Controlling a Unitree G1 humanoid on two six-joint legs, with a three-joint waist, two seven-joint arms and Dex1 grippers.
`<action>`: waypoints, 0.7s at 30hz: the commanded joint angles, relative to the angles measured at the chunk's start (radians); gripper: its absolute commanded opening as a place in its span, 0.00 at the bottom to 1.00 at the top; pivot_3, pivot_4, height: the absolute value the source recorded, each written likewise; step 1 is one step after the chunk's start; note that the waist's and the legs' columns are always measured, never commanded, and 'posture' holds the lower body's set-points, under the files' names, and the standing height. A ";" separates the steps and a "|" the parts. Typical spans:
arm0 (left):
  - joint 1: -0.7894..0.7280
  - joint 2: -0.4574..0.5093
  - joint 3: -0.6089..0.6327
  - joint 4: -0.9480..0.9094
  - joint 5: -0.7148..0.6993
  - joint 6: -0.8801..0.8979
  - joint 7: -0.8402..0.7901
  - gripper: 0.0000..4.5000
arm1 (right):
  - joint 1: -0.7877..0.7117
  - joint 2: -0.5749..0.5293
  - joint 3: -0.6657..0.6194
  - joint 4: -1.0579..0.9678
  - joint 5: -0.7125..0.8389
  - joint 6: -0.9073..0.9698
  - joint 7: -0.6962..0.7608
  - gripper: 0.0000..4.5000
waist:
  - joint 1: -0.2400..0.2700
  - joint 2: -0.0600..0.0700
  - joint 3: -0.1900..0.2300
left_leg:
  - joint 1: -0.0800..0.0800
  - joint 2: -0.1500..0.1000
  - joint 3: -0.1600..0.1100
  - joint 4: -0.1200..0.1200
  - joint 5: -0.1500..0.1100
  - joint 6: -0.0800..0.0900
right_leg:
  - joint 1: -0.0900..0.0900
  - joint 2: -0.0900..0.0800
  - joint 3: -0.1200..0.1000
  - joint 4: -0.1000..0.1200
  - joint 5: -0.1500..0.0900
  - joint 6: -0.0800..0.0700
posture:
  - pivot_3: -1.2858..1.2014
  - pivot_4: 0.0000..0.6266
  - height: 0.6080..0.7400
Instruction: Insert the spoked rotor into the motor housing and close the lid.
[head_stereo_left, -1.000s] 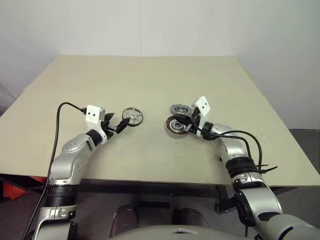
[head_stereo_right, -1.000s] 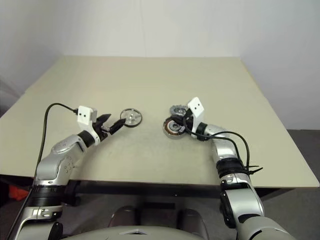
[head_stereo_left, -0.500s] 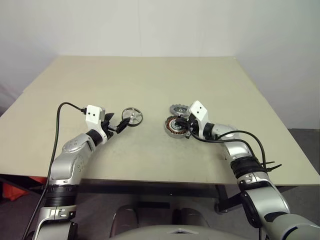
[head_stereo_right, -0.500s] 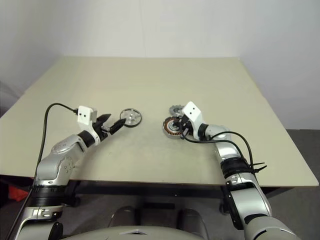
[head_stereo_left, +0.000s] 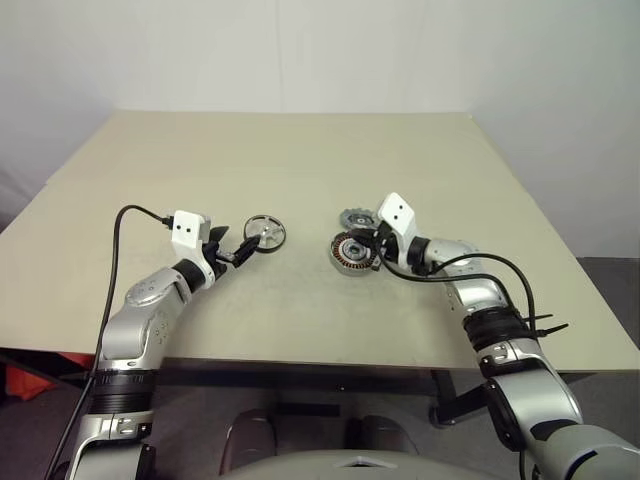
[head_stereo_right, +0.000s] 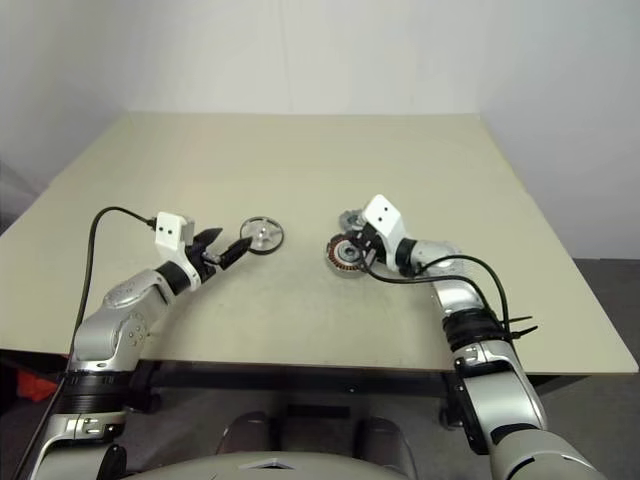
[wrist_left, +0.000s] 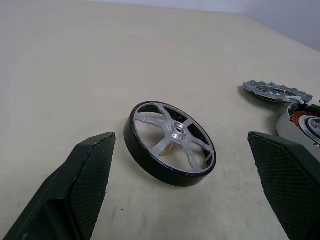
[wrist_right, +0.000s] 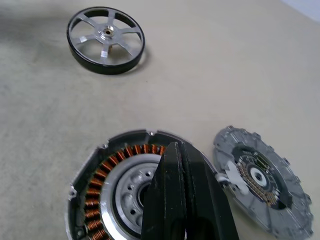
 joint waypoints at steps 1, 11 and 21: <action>-0.008 0.002 0.008 -0.036 -0.002 -0.018 0.004 1.00 | 0.004 0.013 0.007 -0.019 0.008 0.000 -0.007 0.01 | 0.000 0.000 0.000 | 0.000 0.000 0.000 0.000 0.000 0.000 | 0.000 0.000 0.000 0.000 0.000 0.000 | 0.52 0.00 1.00; 0.004 0.006 0.014 -0.046 0.003 -0.015 0.023 1.00 | 0.002 0.025 0.004 0.045 -0.002 -0.024 -0.048 0.01 | 0.000 0.000 0.000 | 0.001 0.000 0.000 0.000 0.000 0.000 | 0.001 0.000 0.000 0.000 -0.003 0.005 | 0.52 0.00 1.00; -0.064 -0.056 0.081 0.005 0.006 0.068 0.231 1.00 | -0.056 0.000 -0.093 -0.070 0.137 0.047 0.005 0.01 | 0.000 0.000 0.000 | 0.000 0.000 0.000 0.000 0.000 0.000 | 0.001 0.000 0.000 0.000 0.000 0.000 | 0.52 0.00 1.00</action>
